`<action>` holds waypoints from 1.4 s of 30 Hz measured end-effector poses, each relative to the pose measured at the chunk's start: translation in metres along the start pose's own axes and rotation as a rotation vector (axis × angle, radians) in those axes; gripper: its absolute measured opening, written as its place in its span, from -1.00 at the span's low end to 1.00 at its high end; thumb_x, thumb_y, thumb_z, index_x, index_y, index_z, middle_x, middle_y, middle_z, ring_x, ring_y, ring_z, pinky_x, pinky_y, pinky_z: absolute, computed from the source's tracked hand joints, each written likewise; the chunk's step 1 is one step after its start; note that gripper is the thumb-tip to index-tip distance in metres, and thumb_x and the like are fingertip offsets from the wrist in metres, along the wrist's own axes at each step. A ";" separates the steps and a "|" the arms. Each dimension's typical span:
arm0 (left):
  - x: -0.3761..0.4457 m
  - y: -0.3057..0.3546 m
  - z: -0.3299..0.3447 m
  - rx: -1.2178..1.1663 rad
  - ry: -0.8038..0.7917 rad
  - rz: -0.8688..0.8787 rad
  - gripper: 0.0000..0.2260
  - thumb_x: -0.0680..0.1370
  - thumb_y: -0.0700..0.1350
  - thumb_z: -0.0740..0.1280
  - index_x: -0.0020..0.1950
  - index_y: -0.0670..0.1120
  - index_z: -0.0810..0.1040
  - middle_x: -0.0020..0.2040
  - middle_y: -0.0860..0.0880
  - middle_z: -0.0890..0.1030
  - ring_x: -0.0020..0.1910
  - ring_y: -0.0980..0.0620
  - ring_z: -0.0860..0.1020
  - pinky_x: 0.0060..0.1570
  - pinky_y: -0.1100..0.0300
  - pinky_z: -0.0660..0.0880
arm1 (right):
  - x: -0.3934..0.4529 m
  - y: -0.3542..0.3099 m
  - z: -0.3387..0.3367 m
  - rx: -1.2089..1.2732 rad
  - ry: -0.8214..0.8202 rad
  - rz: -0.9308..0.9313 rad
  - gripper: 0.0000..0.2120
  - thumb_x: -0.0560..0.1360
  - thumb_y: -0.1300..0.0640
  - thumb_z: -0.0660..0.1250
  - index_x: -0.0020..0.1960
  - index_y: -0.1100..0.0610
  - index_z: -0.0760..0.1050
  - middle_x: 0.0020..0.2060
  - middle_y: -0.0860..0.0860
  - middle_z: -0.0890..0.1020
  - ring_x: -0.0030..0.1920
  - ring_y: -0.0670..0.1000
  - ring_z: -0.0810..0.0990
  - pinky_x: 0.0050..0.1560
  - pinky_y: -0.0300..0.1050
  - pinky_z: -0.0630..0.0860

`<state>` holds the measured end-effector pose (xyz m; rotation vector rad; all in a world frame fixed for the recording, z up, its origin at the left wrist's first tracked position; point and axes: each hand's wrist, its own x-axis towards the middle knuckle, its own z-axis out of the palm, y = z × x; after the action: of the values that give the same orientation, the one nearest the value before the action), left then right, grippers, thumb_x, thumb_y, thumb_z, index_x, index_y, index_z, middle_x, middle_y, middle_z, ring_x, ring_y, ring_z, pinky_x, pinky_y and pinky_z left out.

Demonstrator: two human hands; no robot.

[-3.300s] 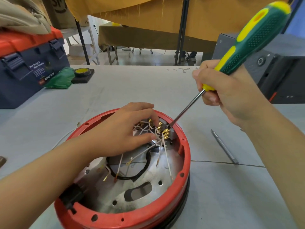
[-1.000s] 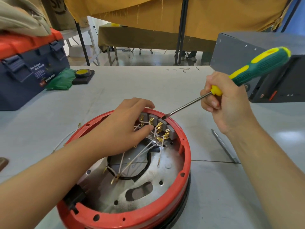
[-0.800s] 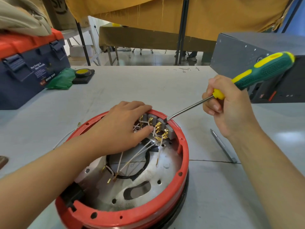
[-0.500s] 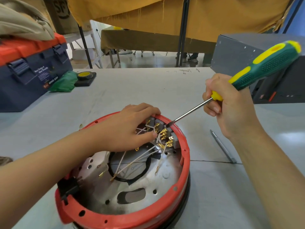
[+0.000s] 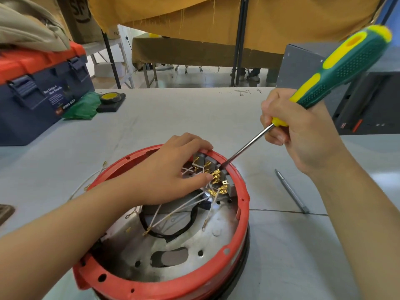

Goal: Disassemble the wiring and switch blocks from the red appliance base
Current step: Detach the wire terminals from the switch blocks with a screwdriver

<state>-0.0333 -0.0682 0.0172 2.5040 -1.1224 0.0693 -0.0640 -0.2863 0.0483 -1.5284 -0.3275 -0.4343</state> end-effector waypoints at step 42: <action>0.000 0.009 -0.001 -0.102 0.017 0.024 -0.93 0.48 0.03 0.35 -0.16 0.08 0.59 0.39 0.08 0.39 0.34 0.25 0.26 0.16 0.42 0.11 | -0.023 0.008 0.000 0.057 0.155 0.026 -0.73 0.31 0.21 0.23 -0.53 0.05 0.31 -0.64 -0.13 0.28 -0.58 -0.07 0.13 -0.49 -0.27 0.11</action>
<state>-0.0400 -0.0729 0.0211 2.3957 -1.1209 0.0394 -0.0807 -0.2849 0.0306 -1.4323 -0.1972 -0.5150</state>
